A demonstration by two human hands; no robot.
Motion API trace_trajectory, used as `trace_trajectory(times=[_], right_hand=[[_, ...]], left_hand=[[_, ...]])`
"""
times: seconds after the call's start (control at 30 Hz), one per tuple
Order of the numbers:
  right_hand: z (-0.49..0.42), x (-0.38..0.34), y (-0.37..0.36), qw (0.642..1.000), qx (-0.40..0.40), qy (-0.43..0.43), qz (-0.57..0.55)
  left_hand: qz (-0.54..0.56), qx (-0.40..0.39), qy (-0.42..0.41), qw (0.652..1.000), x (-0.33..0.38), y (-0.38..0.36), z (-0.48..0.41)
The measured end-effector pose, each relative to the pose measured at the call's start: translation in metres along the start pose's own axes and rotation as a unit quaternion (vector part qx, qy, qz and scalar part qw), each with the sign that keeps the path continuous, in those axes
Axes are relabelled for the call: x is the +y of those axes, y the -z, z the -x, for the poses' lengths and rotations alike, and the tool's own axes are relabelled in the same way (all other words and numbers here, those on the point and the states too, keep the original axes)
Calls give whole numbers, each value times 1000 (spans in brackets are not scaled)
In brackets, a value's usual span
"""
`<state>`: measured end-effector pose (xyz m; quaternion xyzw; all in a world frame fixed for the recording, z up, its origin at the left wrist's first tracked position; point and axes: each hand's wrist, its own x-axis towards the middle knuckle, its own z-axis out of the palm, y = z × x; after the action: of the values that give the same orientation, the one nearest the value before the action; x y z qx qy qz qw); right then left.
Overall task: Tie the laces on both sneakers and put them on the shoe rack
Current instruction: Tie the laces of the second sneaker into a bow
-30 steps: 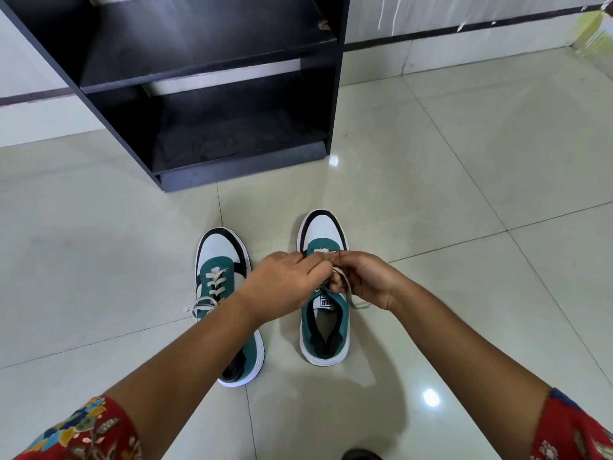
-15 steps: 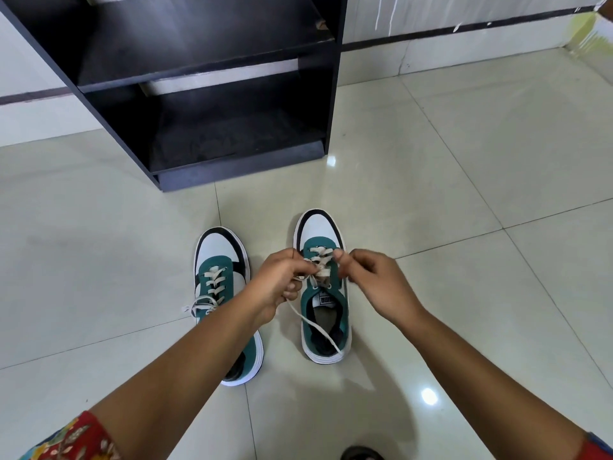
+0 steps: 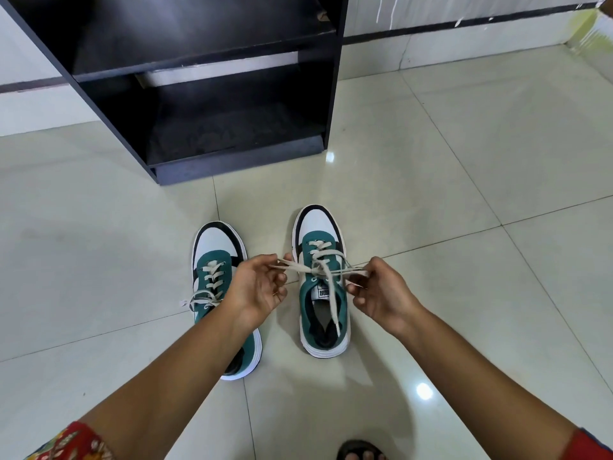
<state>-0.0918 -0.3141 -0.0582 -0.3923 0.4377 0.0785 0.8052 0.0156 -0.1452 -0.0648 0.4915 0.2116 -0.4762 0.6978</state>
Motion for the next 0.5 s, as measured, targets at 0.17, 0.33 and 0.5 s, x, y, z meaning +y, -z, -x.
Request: trace_trajectory(times=[0.17, 0.33, 0.5], right_hand=[[-7, 5, -4, 986, -98, 17, -136], [-14, 1, -13, 978, 26, 137, 157], [-19, 2, -9, 969, 58, 128, 202]], left_hand=[[2, -37, 1, 999, -6, -2, 0], [-284, 49, -135, 948, -5, -5, -8], [-700, 75, -358, 613, -10, -3, -8]])
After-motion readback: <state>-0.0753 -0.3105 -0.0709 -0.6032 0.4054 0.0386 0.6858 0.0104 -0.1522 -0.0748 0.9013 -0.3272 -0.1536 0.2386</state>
